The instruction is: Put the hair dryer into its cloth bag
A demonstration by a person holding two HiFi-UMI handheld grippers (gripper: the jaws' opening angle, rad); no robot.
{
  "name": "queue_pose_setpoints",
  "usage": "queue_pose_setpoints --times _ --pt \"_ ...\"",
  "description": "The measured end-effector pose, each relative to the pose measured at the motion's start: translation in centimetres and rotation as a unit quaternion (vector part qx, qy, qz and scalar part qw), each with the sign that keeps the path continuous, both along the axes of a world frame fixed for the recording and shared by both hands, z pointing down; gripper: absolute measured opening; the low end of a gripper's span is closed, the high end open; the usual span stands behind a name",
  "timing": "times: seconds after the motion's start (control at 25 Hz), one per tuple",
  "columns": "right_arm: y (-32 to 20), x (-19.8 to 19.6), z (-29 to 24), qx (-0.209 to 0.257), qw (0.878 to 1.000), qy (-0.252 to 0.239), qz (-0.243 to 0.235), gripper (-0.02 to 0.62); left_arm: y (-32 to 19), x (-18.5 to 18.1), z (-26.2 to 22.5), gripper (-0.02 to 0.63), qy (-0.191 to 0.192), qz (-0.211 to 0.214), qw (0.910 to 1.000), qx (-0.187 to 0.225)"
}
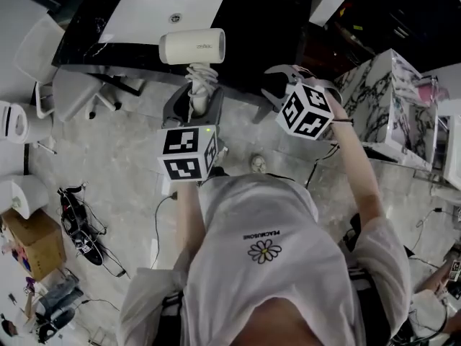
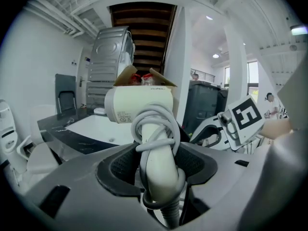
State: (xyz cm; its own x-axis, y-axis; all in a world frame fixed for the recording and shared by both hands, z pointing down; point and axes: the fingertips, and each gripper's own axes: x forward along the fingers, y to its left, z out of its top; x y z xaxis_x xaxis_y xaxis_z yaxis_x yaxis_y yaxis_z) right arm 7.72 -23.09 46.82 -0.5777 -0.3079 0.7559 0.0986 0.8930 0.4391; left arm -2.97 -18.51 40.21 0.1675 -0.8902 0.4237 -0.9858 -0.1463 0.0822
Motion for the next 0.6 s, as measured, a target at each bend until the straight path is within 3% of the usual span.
queue_pose_setpoints --times 0.12,0.48,0.6 --pt "-0.2 0.1 2.2 -0.02 0.999 0.044 -0.008 0.103 0.5 -0.3 1.2 0.244 0.001 0.008 0.9998 -0.02" --pt "-0.8 -0.5 4.1 -0.039 0.995 0.093 0.003 0.1 1.3 -0.4 3.7 0.244 0.016 0.023 0.9981 -0.054" --pt "-1.1 -0.4 4.3 -0.034 0.994 0.103 0.014 0.037 1.5 -0.4 3.8 0.245 0.014 0.03 0.9979 -0.056"
